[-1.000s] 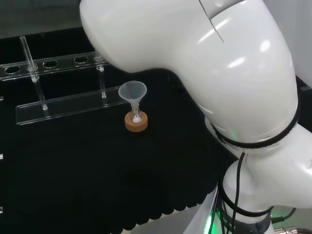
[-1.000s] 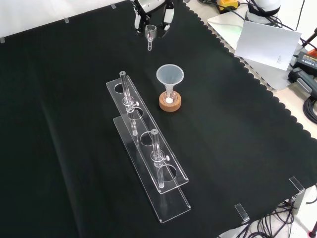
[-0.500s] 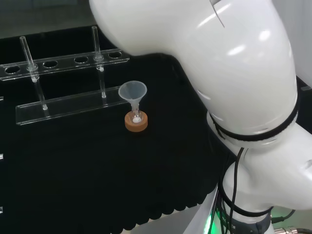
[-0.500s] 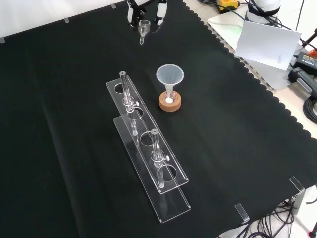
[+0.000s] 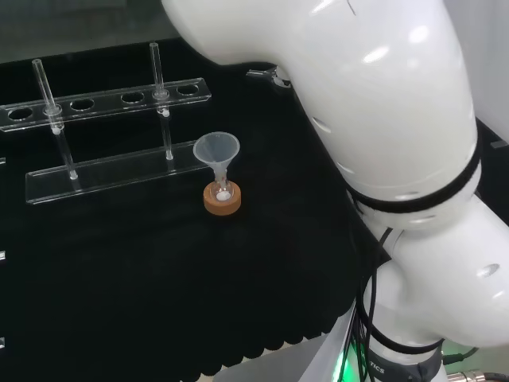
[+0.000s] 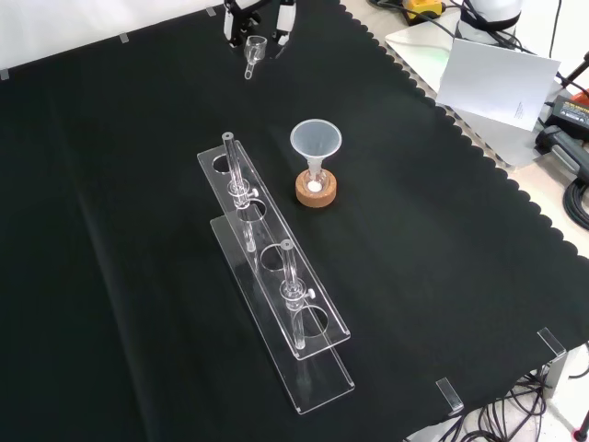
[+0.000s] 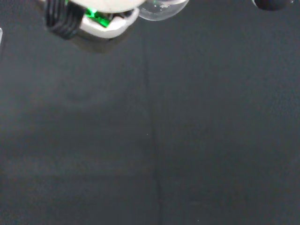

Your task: Put the weighing funnel back on the table.

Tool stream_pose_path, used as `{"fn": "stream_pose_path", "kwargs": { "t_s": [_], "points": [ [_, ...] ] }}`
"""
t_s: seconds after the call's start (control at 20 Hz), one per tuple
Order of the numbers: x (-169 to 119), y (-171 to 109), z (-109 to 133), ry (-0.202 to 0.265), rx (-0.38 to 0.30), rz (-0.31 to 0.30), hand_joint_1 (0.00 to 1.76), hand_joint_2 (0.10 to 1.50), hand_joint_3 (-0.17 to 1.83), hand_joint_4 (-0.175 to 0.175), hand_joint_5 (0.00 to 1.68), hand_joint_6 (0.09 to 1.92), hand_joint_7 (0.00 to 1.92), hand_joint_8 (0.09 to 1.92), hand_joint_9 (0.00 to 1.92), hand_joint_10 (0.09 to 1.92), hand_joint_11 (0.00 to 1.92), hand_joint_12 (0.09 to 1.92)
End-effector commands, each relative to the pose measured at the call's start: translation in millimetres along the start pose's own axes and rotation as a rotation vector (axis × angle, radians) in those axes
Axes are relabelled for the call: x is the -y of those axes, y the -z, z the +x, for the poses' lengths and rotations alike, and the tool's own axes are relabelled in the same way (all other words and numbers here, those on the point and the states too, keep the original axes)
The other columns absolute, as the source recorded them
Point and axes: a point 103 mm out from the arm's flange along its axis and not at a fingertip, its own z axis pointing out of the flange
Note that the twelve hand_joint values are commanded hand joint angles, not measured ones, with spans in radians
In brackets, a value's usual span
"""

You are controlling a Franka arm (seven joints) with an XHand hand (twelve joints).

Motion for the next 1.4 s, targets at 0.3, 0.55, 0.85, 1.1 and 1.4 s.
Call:
{"fn": "stream_pose_path", "kwargs": {
  "t_s": [0.3, 0.55, 0.85, 1.1, 1.4],
  "points": [
    [-69.5, -34.1, -4.5, -0.023, -0.015, 0.046, 1.12, 0.77, 0.41, 0.175, 1.33, 0.47, 1.48, 0.18, 1.63, 0.09, 1.40, 0.62],
    [-102.9, -53.8, 2.0, -0.011, 0.003, 0.079, 1.12, 0.77, 0.41, 0.175, 1.33, 0.47, 1.48, 0.18, 1.62, 0.09, 1.40, 0.62],
    [-131.6, -69.9, 13.2, -0.009, 0.044, 0.099, 1.12, 0.77, 0.41, 0.175, 1.33, 0.47, 1.47, 0.18, 1.62, 0.09, 1.40, 0.62],
    [-147.4, -83.1, 20.8, -0.005, 0.060, 0.119, 1.12, 0.77, 0.41, 0.175, 1.33, 0.47, 1.47, 0.18, 1.62, 0.09, 1.40, 0.62],
    [-158.5, -100.4, 20.1, -0.020, 0.062, 0.130, 1.12, 0.77, 0.41, 0.175, 1.33, 0.47, 1.47, 0.18, 1.62, 0.09, 1.39, 0.62]
  ]
}}
